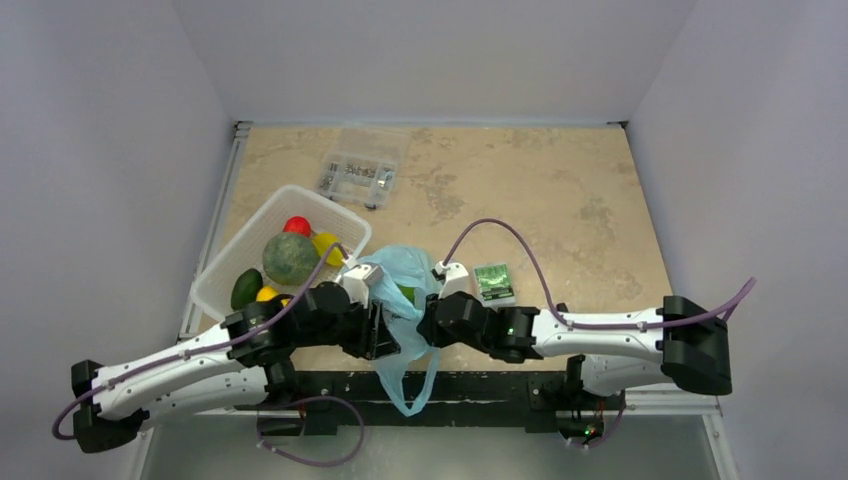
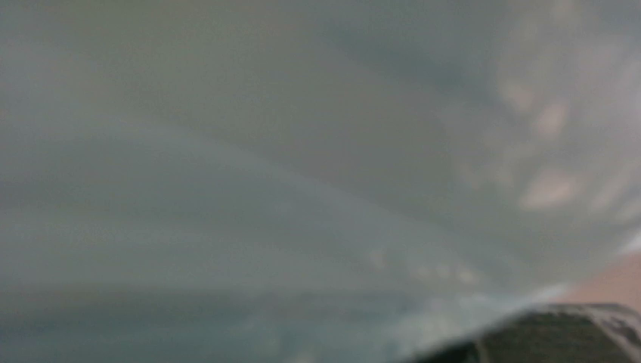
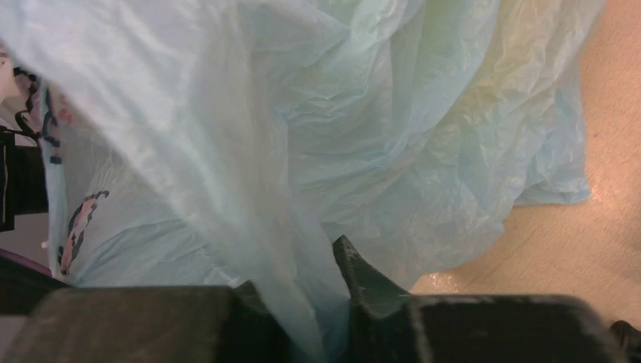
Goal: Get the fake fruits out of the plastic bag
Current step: Adjust the plastic bag at the center of the board.
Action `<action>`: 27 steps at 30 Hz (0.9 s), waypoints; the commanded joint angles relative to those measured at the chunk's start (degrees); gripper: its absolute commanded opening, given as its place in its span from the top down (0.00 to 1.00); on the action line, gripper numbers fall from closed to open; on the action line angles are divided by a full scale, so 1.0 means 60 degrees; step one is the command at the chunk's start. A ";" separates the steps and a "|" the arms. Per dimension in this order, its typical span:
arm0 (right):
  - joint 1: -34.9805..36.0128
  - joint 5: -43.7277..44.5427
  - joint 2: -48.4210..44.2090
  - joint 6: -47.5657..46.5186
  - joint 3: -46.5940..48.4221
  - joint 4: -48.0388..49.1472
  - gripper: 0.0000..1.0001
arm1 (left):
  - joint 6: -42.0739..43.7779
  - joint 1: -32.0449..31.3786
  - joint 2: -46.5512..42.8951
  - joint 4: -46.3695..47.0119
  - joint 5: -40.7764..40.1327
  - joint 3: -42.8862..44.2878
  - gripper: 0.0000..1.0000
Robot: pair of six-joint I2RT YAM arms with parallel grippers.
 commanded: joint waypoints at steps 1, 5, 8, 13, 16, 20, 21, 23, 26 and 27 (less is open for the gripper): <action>0.0096 0.0401 -0.0307 -0.0047 0.0498 0.0123 0.92 | -0.0019 -0.0799 0.0957 0.0632 -0.3043 0.0845 0.74; 0.0101 0.0627 -0.0783 0.0137 0.0257 0.0063 1.00 | 0.0276 -0.0804 0.2150 0.0681 -0.4641 0.1139 0.93; 0.0101 0.0702 -0.1049 0.0188 0.0199 -0.0119 1.00 | 0.0235 -0.0804 0.2606 0.1124 -0.5353 0.1097 0.91; 0.0106 0.0744 -0.1304 0.0177 0.0163 -0.0355 1.00 | 0.0176 -0.0804 0.2660 0.1993 -0.5264 0.1165 0.77; 0.0100 0.0745 -0.1362 0.0144 0.0102 -0.0375 1.00 | 0.0189 -0.0790 0.2427 0.1881 -0.5194 0.1350 0.65; 0.0102 0.0751 -0.1345 0.0159 0.0062 -0.0352 1.00 | 0.0185 -0.0790 0.1959 0.1071 -0.4633 0.1625 0.34; 0.0098 0.0690 -0.1347 0.0145 0.0040 -0.0296 1.00 | 0.0168 -0.0790 0.1794 0.0873 -0.4348 0.1645 0.28; 0.0114 0.0373 -0.1307 -0.0033 -0.0057 0.0028 1.00 | 0.0165 -0.0782 0.1524 0.0517 -0.3957 0.1700 0.22; 0.0131 -0.0327 -0.1056 -0.0648 -0.0176 0.0679 0.81 | 0.0279 -0.0775 0.1487 0.0056 -0.3745 0.1884 0.21; 0.0140 -0.0351 -0.0996 -0.0664 -0.0184 0.0675 0.80 | 0.0356 -0.0755 0.1587 0.0043 -0.3754 0.1875 0.22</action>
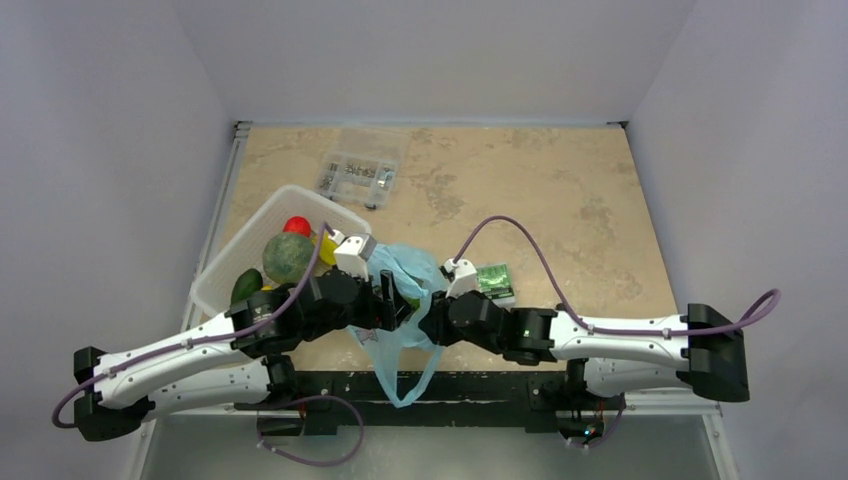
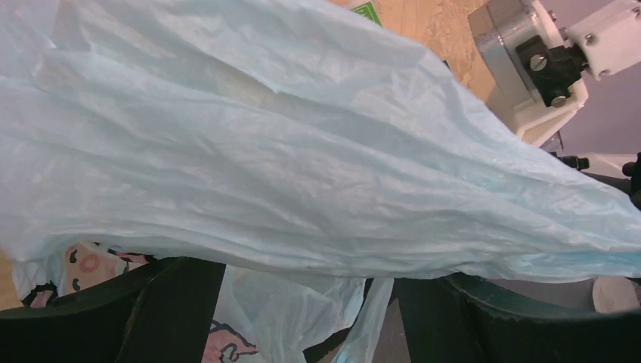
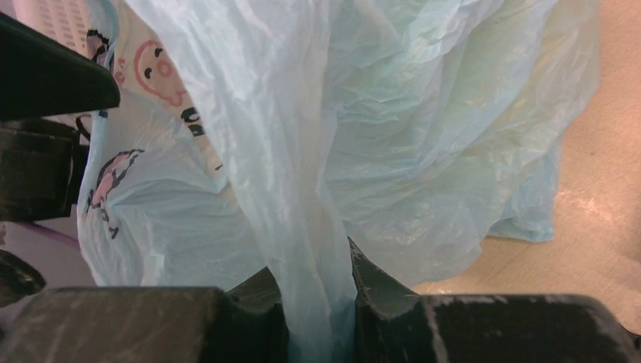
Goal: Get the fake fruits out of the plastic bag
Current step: Adjust the plastic bag at the center of the board, then take out the fake fruit from the plastic bag.
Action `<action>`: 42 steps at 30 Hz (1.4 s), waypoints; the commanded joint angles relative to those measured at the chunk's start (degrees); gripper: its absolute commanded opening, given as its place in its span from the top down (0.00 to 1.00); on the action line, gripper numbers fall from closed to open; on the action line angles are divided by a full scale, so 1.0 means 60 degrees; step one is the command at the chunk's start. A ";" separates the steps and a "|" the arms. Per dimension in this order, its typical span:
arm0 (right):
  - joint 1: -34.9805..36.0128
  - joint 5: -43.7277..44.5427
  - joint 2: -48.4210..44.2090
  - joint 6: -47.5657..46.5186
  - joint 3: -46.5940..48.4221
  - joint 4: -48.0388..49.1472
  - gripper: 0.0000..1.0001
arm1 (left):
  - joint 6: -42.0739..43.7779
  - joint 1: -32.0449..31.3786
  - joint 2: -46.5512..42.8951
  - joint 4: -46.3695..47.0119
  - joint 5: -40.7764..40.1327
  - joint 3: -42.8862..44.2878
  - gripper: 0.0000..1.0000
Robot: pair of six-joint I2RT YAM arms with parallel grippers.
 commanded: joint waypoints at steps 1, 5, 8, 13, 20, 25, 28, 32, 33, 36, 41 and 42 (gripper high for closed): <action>0.0099 -0.0535 0.0161 -0.0497 -0.0127 0.0699 0.82 | 0.0307 0.0033 0.0240 -0.0531 0.0385 0.0435 0.25; 0.0141 -0.0527 0.0237 -0.0393 -0.0257 0.0759 1.00 | 0.0160 0.0120 0.1205 -0.0120 0.0006 0.0285 0.40; 0.0223 -0.0540 0.0249 -0.0318 -0.0216 0.0773 1.00 | -0.0188 0.0124 0.1647 0.0680 -0.0497 -0.0044 0.43; 0.0320 -0.0351 0.0163 -0.0110 -0.0117 0.0441 1.00 | -0.0628 0.0266 0.2057 0.1612 -0.1574 -0.0481 0.58; 0.0335 -0.0183 -0.0030 -0.0030 -0.0221 0.0266 1.00 | -0.0765 0.1169 0.2887 0.2339 -0.0867 -0.0553 0.43; 0.0339 -0.0079 -0.0191 -0.0032 -0.0250 0.0217 1.00 | -0.0452 0.1410 0.3840 0.2459 -0.0805 -0.0150 0.28; 0.0343 -0.0049 -0.0271 -0.0006 -0.0297 0.0170 1.00 | -0.0363 0.1467 0.4614 0.2629 -0.0757 0.0021 0.20; 0.0338 0.0128 -0.0432 0.0087 -0.0411 0.0030 1.00 | -0.0447 0.1498 0.5743 0.2818 -0.0630 0.0086 0.26; 0.0335 0.0152 -0.0474 0.0105 -0.0448 -0.0031 1.00 | -0.0435 0.1499 0.5946 0.2928 -0.0545 0.0036 0.29; 0.0339 0.0322 -0.0607 0.0244 -0.0644 -0.0145 1.00 | -0.0364 0.1499 0.6307 0.3001 -0.0341 0.0066 0.42; 0.0345 0.0602 -0.0635 0.0434 -0.0818 -0.0340 1.00 | 0.0180 0.1499 0.5619 0.2762 0.0043 0.0091 0.64; 0.0342 0.0632 -0.0593 0.0443 -0.0809 -0.0383 1.00 | 0.0366 0.1499 0.5388 0.2696 0.0227 0.0128 0.67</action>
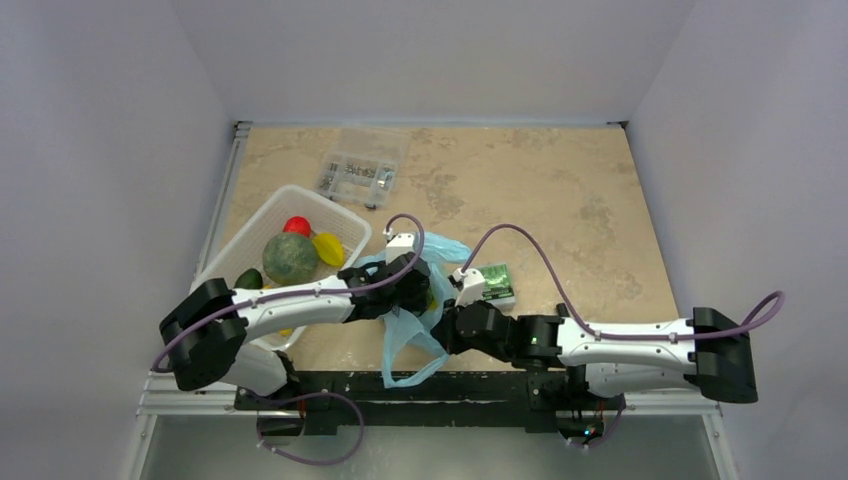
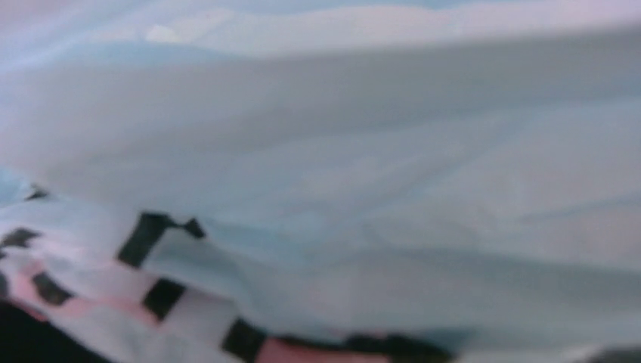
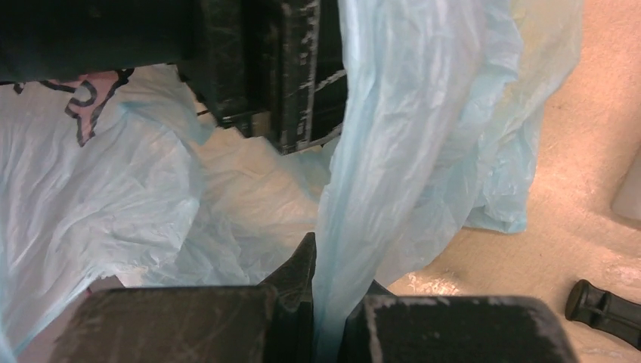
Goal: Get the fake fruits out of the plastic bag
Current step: Take out the fake fruit from the plastic bag, then place the fake fruit in the bin.
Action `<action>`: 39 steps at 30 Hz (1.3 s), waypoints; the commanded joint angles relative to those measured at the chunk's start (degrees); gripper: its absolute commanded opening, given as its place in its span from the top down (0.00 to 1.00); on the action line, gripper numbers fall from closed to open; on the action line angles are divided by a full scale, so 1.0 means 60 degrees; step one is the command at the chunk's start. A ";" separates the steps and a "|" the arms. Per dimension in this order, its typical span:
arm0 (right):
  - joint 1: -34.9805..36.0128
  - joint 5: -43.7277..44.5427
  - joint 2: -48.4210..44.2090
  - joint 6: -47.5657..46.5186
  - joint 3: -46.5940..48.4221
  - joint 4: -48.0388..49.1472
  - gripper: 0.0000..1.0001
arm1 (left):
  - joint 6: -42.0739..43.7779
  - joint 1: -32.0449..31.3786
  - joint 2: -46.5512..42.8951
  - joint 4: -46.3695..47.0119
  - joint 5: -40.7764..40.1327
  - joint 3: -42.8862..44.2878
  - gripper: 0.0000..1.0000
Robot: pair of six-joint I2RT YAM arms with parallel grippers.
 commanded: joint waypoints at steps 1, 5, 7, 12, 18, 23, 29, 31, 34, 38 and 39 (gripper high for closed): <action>0.0052 0.0559 -0.0019 0.0279 -0.0011 -0.0185 1.00 | 0.0855 0.0042 -0.0947 -0.0256 0.0736 0.0266 0.70; 0.0059 0.0652 0.0198 0.0281 0.0042 -0.0138 1.00 | 0.1319 0.0042 -0.2147 -0.0544 0.1588 0.0273 0.78; 0.0060 0.0693 0.0248 0.0296 0.0034 -0.0080 1.00 | 0.1381 0.0042 -0.2789 -0.0850 0.1797 0.0250 0.80; 0.0061 0.0772 0.0192 0.0334 0.0009 0.0097 1.00 | 0.1489 0.0069 -0.4072 -0.1723 0.2355 0.0224 0.82; 0.0051 0.0983 -0.0032 0.0657 0.0085 -0.0112 1.00 | 0.1564 0.0069 -0.5278 -0.2619 0.3124 0.0231 0.84; 0.0059 0.1524 -0.0314 0.1222 0.0035 -0.0656 1.00 | 0.1954 0.0071 -0.6572 -0.4485 0.2554 0.1099 0.87; 0.0058 0.1600 -0.0807 0.1356 -0.0227 -0.0651 1.00 | 0.2597 0.0100 -0.7321 -0.7544 -0.0275 0.3187 0.95; 0.0060 0.1800 -0.0938 0.1356 -0.0217 -0.0776 1.00 | 0.2778 0.0093 -0.7370 -0.8123 -0.1082 0.3739 0.99; 0.0051 0.1781 -0.0998 0.1360 -0.0227 -0.0789 1.00 | 0.2965 0.0187 -0.7345 -0.8568 -0.1889 0.4005 1.00; 0.0054 0.1748 -0.0959 0.1299 -0.0177 -0.0750 1.00 | 0.1936 0.0299 -0.6887 -0.9774 -0.3567 0.3911 1.00; 0.0051 0.1705 -0.0937 0.1304 -0.0200 -0.0693 1.00 | 0.1298 0.0321 -0.6770 -1.0153 -0.4061 0.3791 1.00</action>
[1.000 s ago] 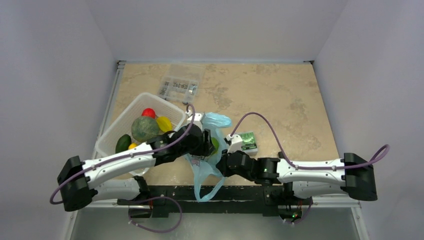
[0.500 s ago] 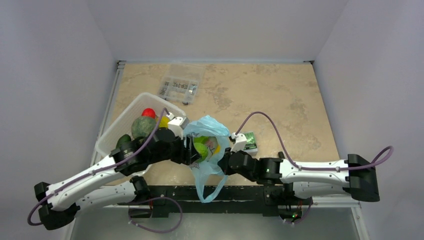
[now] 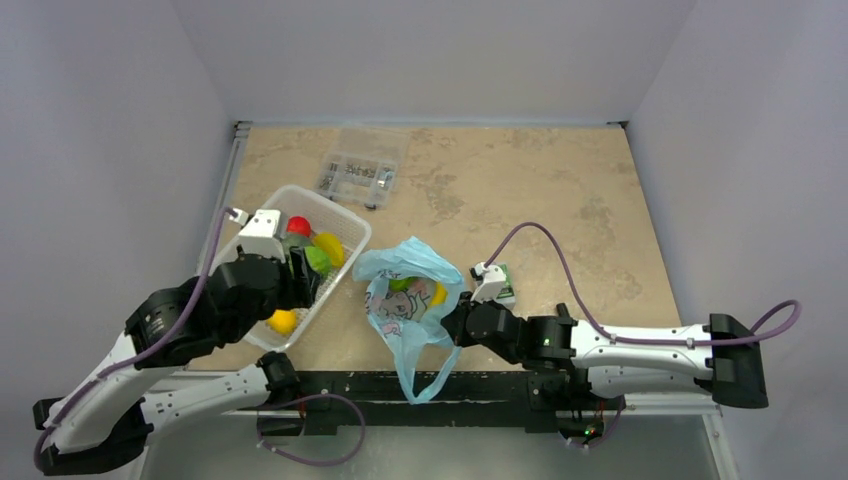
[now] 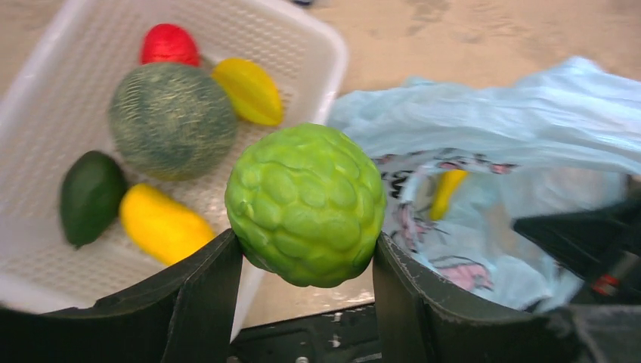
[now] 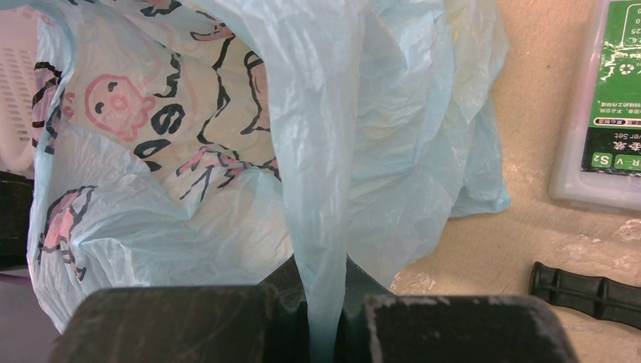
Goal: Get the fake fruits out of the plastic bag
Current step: Place the fake fruit in the bin.
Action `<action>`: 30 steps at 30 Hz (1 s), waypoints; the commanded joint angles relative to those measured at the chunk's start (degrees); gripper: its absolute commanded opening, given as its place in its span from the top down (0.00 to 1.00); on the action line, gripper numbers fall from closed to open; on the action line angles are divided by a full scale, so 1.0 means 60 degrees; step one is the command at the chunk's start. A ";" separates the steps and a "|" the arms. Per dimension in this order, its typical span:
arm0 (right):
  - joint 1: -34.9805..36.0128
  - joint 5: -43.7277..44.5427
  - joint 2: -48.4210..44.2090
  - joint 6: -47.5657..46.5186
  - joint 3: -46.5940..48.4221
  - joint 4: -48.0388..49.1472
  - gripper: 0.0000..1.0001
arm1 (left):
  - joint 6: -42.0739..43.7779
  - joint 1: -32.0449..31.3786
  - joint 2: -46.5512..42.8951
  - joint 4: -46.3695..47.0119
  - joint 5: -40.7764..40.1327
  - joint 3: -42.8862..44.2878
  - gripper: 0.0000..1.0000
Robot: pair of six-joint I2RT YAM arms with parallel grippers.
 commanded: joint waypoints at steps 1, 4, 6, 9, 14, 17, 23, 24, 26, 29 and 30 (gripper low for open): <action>0.0051 0.0261 -0.0042 0.0184 -0.0019 0.0000 1.00 | -0.1673 0.0129 0.0712 -0.2097 -0.2770 -0.0314 1.00; 0.0061 0.0245 0.0021 0.0227 -0.0012 -0.0018 1.00 | -0.2834 0.0144 0.1156 -0.2603 -0.3854 -0.0777 1.00; 0.0059 0.0181 0.0032 0.0210 -0.0075 0.0120 1.00 | -0.4030 0.0158 0.1637 -0.3200 -0.4431 -0.0983 1.00; 0.0051 0.0160 0.0069 0.0180 0.0011 0.0079 1.00 | -0.4998 0.0282 0.2458 -0.3493 -0.4522 -0.1223 1.00; 0.0054 0.0150 0.0048 0.0141 -0.0091 0.0088 1.00 | -0.7404 0.0306 0.3544 -0.3934 -0.4441 -0.2043 0.98; 0.0051 0.0180 -0.0048 0.0172 -0.0117 0.0034 1.00 | -0.8202 0.0306 0.3868 -0.3715 -0.4333 -0.2664 0.96; 0.0051 0.0216 -0.0113 0.0129 -0.0061 -0.0220 1.00 | -0.8336 0.0336 0.3667 -0.2802 -0.3952 -0.3553 0.52; 0.0051 0.0224 -0.0128 0.0122 -0.0098 -0.0177 1.00 | -0.8300 0.0336 0.3569 -0.2690 -0.3901 -0.3649 0.43; 0.0056 0.0201 -0.0146 0.0169 -0.0180 -0.0049 1.00 | -0.8091 0.0336 0.3379 -0.2562 -0.3798 -0.3716 0.19; 0.0064 0.0135 -0.0073 0.0171 -0.0169 0.0017 1.00 | -0.7722 0.0336 0.3031 -0.2676 -0.3623 -0.3440 0.00; 0.0053 0.0122 -0.0029 0.0129 -0.0167 0.0104 1.00 | -0.7544 0.0336 0.2839 -0.2685 -0.3545 -0.3329 0.00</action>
